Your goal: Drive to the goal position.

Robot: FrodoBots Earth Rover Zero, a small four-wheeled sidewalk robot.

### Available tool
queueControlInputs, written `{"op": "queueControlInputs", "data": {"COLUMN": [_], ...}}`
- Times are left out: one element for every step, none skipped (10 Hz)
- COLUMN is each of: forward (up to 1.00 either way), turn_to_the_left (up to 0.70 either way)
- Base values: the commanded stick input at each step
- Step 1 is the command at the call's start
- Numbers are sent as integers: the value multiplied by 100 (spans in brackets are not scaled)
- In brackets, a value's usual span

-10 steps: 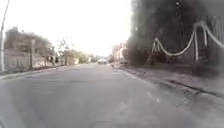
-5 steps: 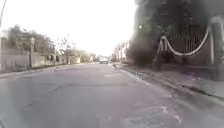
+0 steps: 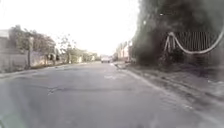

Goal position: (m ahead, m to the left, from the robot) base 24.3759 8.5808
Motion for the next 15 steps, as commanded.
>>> {"op": "queueControlInputs", "data": {"forward": [100, 100, 99, 8, 0, 0, 0, 0, 0, 0, 0, 0, 0, 0, 0], "turn_to_the_left": [4, 4, -36, -95, -9, 0, 3, 3, 0, 0, 0, 0, 0, 0, 0]}}
